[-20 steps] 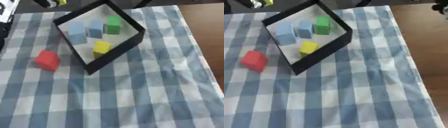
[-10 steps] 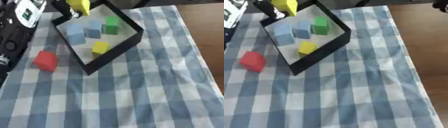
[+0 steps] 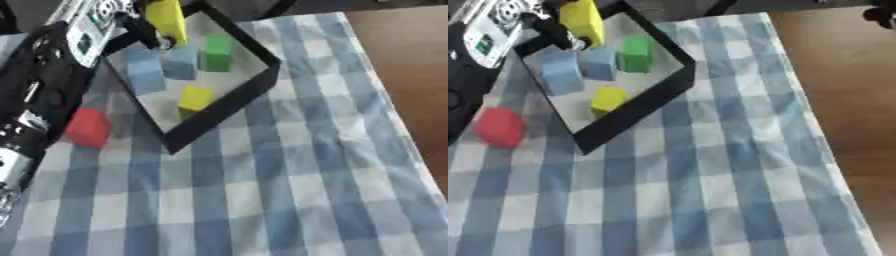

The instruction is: Pick up objects on the table and place them in the box.

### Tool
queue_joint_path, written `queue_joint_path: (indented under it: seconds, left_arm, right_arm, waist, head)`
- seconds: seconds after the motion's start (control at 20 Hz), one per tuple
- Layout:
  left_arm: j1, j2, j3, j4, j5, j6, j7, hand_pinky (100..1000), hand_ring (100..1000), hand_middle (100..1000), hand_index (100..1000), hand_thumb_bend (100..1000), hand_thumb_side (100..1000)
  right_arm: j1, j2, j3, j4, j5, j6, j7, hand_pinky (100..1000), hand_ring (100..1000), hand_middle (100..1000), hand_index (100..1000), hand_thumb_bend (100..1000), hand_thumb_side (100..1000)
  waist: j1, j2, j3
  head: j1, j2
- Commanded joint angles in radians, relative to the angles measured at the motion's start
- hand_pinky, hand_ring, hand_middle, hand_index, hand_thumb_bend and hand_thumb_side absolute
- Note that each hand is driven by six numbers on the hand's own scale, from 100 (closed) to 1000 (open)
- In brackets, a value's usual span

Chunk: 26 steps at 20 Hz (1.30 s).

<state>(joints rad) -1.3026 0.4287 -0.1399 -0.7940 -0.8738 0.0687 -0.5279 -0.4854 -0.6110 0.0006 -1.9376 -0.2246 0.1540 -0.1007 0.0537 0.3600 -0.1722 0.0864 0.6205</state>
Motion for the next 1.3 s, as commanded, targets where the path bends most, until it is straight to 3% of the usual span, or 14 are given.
queue_joint_path:
  seconds: [0.05,0.25,0.3,0.5,1.3]
  left_arm:
    - [-0.027,0.009,0.016,0.006,-0.015,-0.017,-0.018,768,765,697,786,440,242]
    - [-0.026,0.007,0.015,0.004,-0.014,-0.034,-0.047,787,800,744,846,552,310]
    - [-0.026,0.007,0.014,0.001,-0.012,-0.039,-0.052,805,821,764,876,702,395]
    - [-0.024,0.008,0.009,-0.008,-0.006,-0.063,-0.074,822,843,783,894,849,392]
    - [-0.025,0.034,0.026,-0.081,0.055,-0.069,-0.009,802,839,769,871,840,376]
  right_arm:
    - [-0.013,-0.017,-0.006,-0.005,0.001,-0.001,0.003,898,764,698,746,100,541]
    - [-0.013,-0.016,-0.005,-0.004,0.001,-0.001,0.005,898,764,698,746,100,540]
    - [-0.013,-0.016,-0.005,-0.003,0.001,-0.001,0.006,898,764,698,746,100,540]
    - [-0.012,-0.016,-0.004,-0.002,0.001,-0.001,0.009,899,764,699,747,100,540]
    - [-0.006,-0.019,-0.001,0.003,-0.007,-0.003,0.016,901,765,701,748,100,535]
  waist:
    - [0.007,-0.029,-0.002]
    - [0.008,-0.029,-0.003]
    - [0.008,-0.03,-0.003]
    - [0.008,-0.032,-0.003]
    - [0.003,-0.054,0.005]
  head:
    - [0.002,-0.012]
    - [0.002,-0.01]
    - [0.002,-0.009]
    - [0.0,-0.007]
    - [-0.004,0.011]
